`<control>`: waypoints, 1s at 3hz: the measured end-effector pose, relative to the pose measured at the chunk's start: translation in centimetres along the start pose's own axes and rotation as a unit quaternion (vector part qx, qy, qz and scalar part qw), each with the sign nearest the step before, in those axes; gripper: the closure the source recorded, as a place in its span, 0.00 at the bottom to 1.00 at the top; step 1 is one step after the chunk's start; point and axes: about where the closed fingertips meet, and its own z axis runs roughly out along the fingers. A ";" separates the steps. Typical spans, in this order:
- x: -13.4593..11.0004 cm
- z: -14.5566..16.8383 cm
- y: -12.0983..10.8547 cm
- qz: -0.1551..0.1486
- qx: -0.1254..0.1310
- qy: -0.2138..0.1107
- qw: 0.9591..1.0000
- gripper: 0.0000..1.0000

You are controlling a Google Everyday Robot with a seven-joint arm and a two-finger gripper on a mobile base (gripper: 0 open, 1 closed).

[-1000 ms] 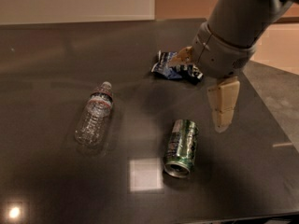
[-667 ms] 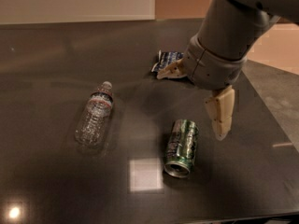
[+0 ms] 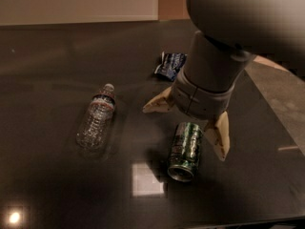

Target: Place green can upright

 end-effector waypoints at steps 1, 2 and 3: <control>-1.1 1.1 0.6 -0.043 -0.012 -0.010 0.999 0.00; -1.8 1.8 1.1 -0.075 -0.025 -0.015 0.997 0.00; -2.2 2.6 1.5 -0.095 -0.043 -0.015 0.994 0.00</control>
Offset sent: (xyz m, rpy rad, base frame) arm -0.0323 0.0023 -0.0309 -0.0547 0.0610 0.2369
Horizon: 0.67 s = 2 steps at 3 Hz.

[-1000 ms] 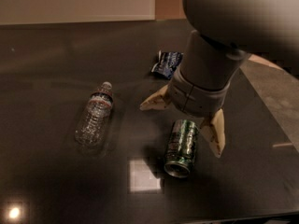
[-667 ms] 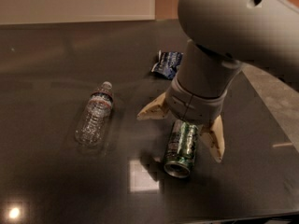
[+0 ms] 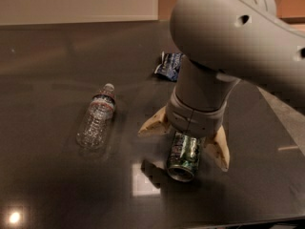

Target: Place green can upright

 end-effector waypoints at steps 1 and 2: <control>-0.1 0.7 0.3 -0.006 -0.018 0.001 1.000 0.19; -0.1 0.9 0.5 0.000 -0.025 0.003 1.000 0.42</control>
Offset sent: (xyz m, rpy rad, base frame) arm -0.0057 -0.0086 -0.0151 -0.0756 0.0367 -0.0076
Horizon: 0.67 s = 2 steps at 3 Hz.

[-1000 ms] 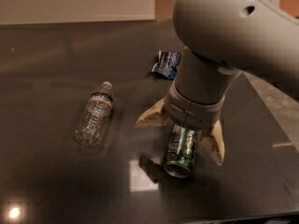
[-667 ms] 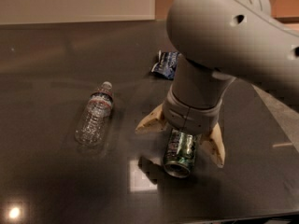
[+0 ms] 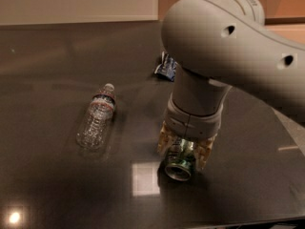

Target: Place green can upright

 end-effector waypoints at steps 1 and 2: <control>0.4 -0.8 -0.1 0.041 0.016 -0.008 0.999 0.65; 1.3 -2.7 -0.2 0.121 0.051 -0.050 0.990 0.88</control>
Offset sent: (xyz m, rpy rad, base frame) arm 0.0326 -0.0056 0.0640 0.2763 0.1674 -0.4896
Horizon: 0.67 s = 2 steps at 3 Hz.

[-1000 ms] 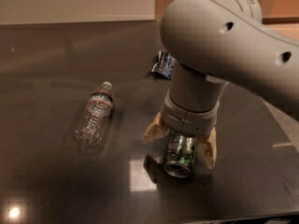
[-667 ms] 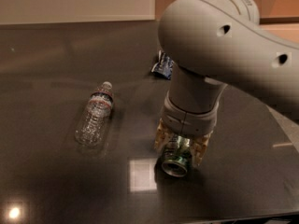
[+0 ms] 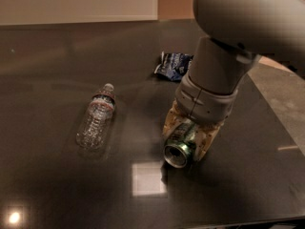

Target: Place green can upright

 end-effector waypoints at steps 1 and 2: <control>0.8 -2.9 -1.1 0.110 0.059 -0.073 0.989 1.00; 1.0 -5.5 -2.4 0.198 0.111 -0.160 0.961 1.00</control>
Offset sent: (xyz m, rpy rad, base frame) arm 0.0414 0.0071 0.0969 0.5803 0.3873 -0.6079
